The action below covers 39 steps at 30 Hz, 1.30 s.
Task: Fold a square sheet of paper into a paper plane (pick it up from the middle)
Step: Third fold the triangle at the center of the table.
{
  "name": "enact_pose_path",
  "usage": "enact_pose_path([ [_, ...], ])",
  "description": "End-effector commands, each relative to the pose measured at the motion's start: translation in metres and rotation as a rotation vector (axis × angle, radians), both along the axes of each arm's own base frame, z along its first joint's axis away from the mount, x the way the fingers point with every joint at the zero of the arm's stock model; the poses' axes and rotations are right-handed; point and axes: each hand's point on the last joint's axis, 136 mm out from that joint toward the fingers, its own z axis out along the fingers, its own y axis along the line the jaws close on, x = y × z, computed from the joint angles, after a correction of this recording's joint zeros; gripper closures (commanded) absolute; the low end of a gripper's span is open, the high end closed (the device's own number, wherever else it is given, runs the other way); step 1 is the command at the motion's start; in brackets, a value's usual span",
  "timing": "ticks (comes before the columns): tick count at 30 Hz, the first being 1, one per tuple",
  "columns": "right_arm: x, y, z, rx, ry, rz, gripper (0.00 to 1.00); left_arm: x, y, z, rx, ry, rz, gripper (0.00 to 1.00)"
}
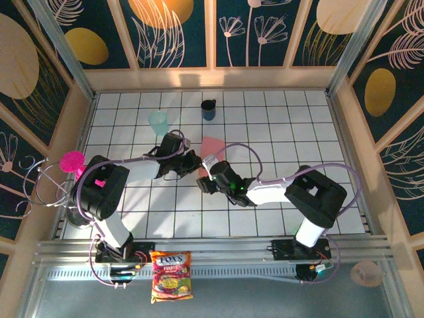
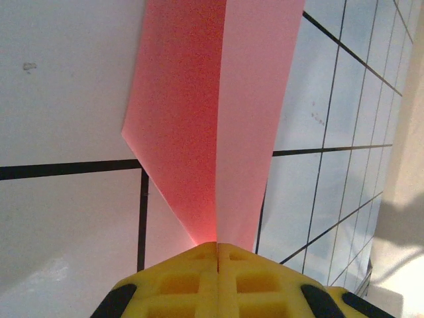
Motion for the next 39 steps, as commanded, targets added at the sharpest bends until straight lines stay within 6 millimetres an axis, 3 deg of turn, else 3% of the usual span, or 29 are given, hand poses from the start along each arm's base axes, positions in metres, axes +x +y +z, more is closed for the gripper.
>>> enact_pose_path([
  [1, 0.009, 0.003, 0.004, -0.039, -0.09, -0.011, 0.41, 0.005, 0.0, 0.016, -0.023, -0.018, 0.014, 0.97],
  [9, 0.015, -0.01, -0.006, -0.139, -0.151, -0.057, 0.44, 0.004, 0.001, 0.013, -0.017, -0.013, 0.014, 0.97],
  [15, 0.019, -0.015, 0.007, -0.121, -0.198, -0.085, 0.53, 0.003, 0.001, 0.012, -0.015, -0.01, 0.01, 0.97],
  [22, 0.015, -0.005, 0.011, -0.097, -0.196, -0.04, 0.62, 0.003, 0.001, 0.012, -0.013, -0.01, 0.01, 0.97],
  [34, 0.009, 0.006, 0.013, -0.066, -0.184, 0.003, 0.69, 0.002, 0.001, 0.01, -0.012, -0.005, 0.011, 0.96],
  [39, 0.006, 0.006, 0.012, -0.057, -0.174, 0.015, 0.81, 0.003, 0.002, 0.013, -0.017, -0.008, 0.019, 0.94],
])
